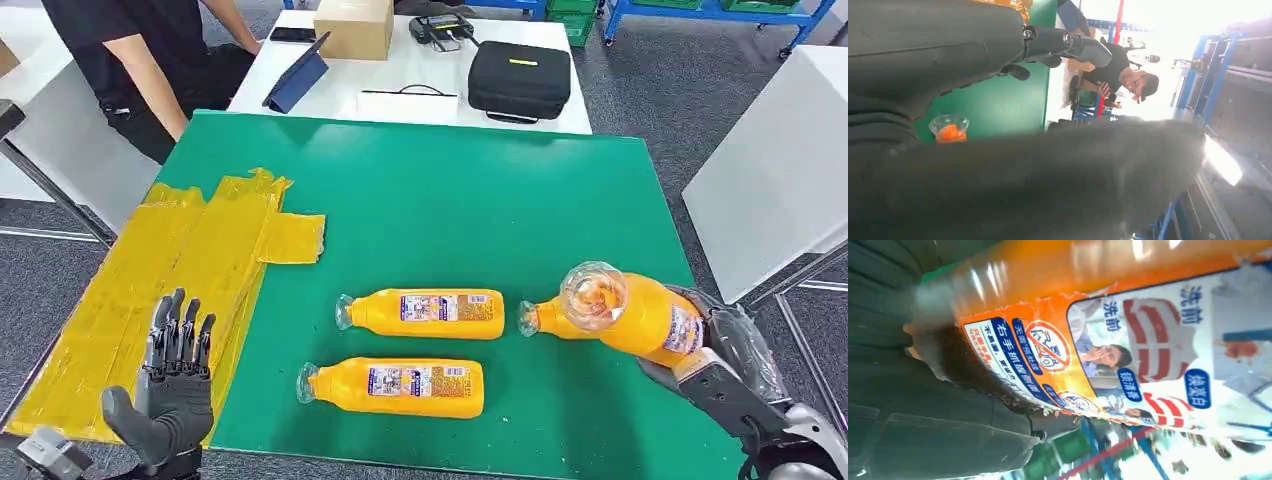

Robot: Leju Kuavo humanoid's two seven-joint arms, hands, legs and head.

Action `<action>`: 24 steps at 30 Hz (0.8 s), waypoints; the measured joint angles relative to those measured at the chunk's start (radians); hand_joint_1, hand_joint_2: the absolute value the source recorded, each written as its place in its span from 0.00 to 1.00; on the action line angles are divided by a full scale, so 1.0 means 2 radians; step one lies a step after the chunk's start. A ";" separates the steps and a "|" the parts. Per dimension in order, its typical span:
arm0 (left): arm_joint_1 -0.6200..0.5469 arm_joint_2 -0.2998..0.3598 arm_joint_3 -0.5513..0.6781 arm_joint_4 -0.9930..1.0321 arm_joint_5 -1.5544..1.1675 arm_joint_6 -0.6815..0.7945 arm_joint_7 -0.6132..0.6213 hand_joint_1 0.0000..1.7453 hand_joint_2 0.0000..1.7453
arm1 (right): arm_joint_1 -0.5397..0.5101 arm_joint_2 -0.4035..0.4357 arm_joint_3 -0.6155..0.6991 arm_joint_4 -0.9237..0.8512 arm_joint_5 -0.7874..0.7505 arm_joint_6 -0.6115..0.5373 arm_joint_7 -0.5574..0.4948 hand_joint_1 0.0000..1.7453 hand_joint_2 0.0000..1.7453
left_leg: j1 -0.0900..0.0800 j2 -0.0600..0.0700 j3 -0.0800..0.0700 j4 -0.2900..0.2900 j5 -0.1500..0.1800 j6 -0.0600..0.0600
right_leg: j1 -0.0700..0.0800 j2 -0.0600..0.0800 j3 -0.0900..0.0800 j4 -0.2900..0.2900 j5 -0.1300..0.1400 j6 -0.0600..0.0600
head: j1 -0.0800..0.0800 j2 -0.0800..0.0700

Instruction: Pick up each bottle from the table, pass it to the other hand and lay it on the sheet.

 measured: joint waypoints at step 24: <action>-0.090 0.052 -0.109 0.026 0.044 0.099 0.015 0.00 1.00 | -0.121 0.098 0.227 0.093 -0.120 -0.052 0.044 1.00 1.00 | 0.001 0.000 -0.003 0.000 0.004 -0.002 | 0.001 0.000 -0.003 0.001 0.003 -0.001 | 0.000 0.000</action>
